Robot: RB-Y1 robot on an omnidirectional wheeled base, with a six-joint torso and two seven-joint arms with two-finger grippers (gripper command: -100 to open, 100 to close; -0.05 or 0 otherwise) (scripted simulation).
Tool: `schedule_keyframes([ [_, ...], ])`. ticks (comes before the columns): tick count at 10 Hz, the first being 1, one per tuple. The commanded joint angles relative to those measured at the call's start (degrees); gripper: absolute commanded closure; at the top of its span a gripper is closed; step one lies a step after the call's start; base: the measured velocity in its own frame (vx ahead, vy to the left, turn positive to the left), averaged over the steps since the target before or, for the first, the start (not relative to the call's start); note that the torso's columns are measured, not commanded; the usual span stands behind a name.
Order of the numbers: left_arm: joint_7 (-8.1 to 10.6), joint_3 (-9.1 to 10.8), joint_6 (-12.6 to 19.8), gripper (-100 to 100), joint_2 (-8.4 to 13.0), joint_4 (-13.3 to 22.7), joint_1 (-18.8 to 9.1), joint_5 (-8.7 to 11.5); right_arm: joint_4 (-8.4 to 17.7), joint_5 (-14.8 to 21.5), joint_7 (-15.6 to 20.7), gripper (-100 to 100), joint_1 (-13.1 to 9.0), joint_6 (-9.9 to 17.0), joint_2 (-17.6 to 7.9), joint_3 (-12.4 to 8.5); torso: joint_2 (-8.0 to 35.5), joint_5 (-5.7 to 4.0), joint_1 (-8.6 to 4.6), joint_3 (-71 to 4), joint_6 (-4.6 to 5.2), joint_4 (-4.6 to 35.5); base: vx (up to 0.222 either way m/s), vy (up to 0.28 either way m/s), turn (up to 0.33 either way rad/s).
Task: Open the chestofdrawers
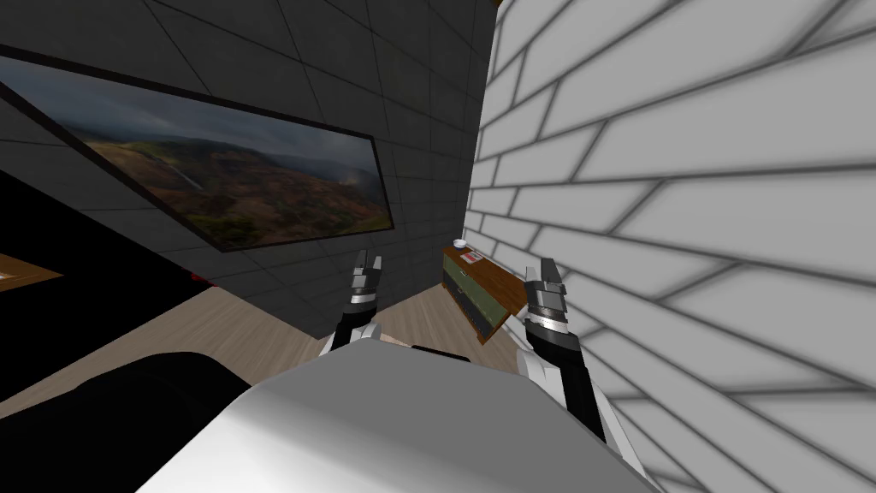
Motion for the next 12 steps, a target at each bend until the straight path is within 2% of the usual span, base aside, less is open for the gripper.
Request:
schedule_keyframes([
  [1, 0.0, 0.0, 0.0, 0, 0.0, 0.0, 0.0, 0.0, 0.0, 0.0, 0.0, 0, 0.0, 0.0, 0.0, 0.0, 2.3, 0.0, 0.0, -4.7, 0.0, 2.3, 0.0, 0.0, 0.0],
  [9, 0.0, 0.0, 0.0, 0, 0.0, 0.0, 0.0, 0.0, 0.0, 0.0, 0.0, 0, 0.0, 0.0, 0.0, 0.0, 35.4, 0.0, 0.0, -70.7, 0.0, 35.4, 0.0, 0.0, 0.0],
  [10, 0.0, 0.0, 0.0, 0, 0.0, 0.0, 0.0, 0.0, 0.6, 0.9, 1.9, -100, 0.2, 0.0, -1.7, -0.1, 39.6, 0.0, 0.0, -79.2, 0.0, 39.6, 0.035, 0.008, 0.029],
  [12, 0.0, 0.0, 0.0, 0, 0.0, 0.0, 0.0, 0.0, 1.3, 2.2, 4.7, -100, 0.6, 0.0, -3.1, -0.4, 42.0, 0.01, 0.04, -84.3, 0.0, 42.0, 0.056, 0.019, 0.028],
])
